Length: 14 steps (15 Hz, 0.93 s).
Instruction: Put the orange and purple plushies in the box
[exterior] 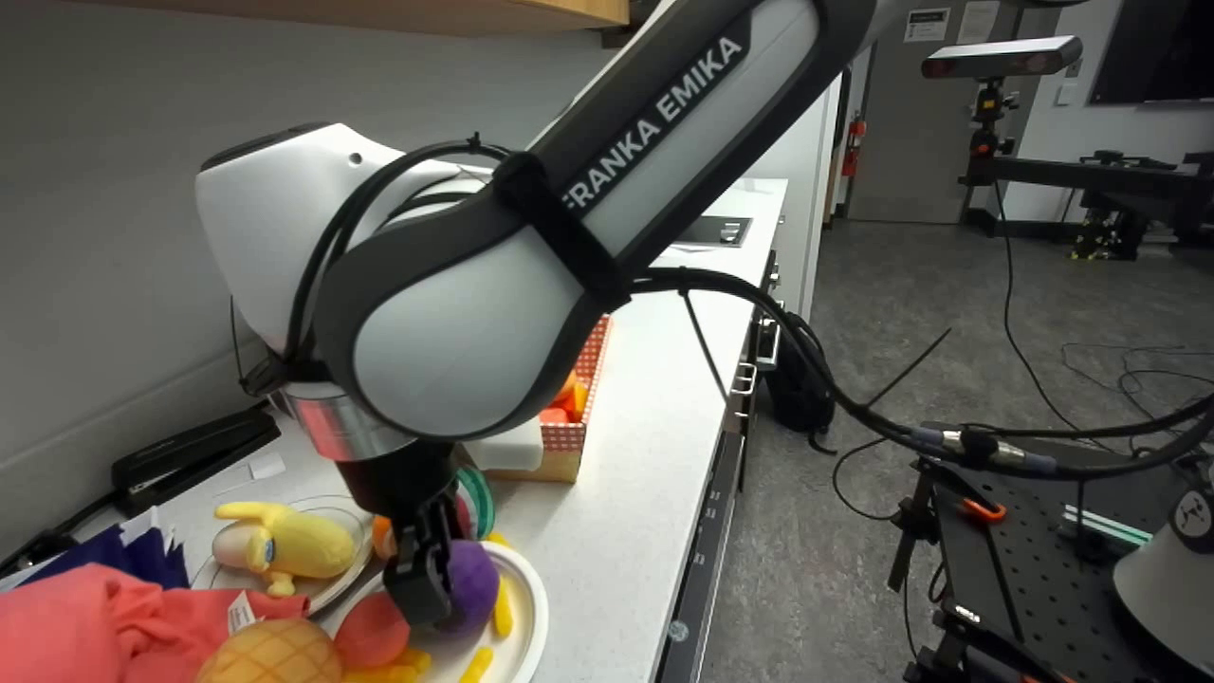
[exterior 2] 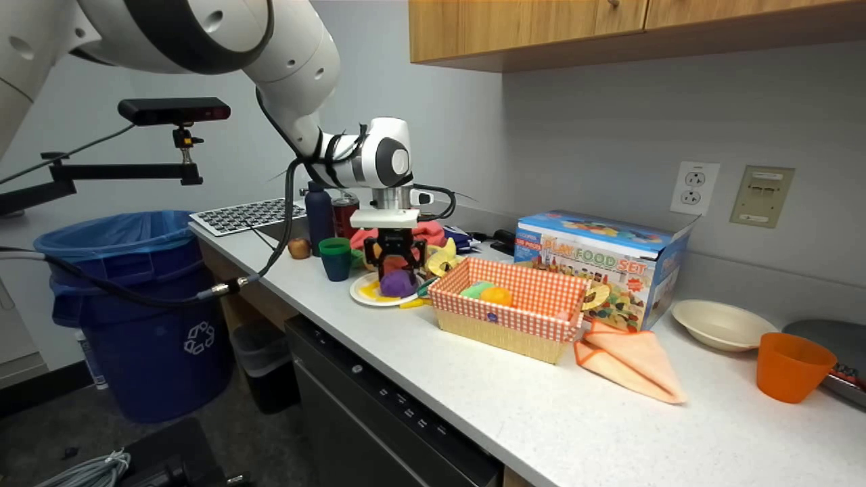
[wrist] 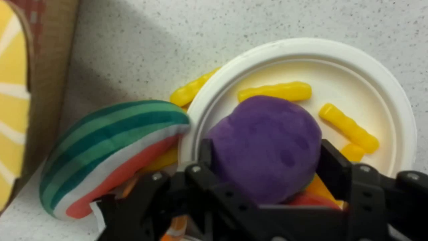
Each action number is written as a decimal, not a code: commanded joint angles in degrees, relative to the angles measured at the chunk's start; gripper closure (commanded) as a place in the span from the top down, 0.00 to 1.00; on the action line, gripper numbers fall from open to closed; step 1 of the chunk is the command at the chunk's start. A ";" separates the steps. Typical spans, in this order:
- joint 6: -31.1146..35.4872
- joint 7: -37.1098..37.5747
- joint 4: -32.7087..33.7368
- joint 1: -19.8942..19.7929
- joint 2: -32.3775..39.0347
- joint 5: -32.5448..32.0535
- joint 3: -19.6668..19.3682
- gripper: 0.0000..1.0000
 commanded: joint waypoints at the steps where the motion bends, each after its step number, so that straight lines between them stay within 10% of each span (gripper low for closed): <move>1: -1.69 0.15 2.41 1.16 1.03 -0.64 -0.80 0.45; 7: -4.62 1.47 3.37 2.04 -2.67 -1.59 -1.03 0.05; 14: -11.78 4.65 2.28 2.69 -12.74 -6.10 -1.78 0.04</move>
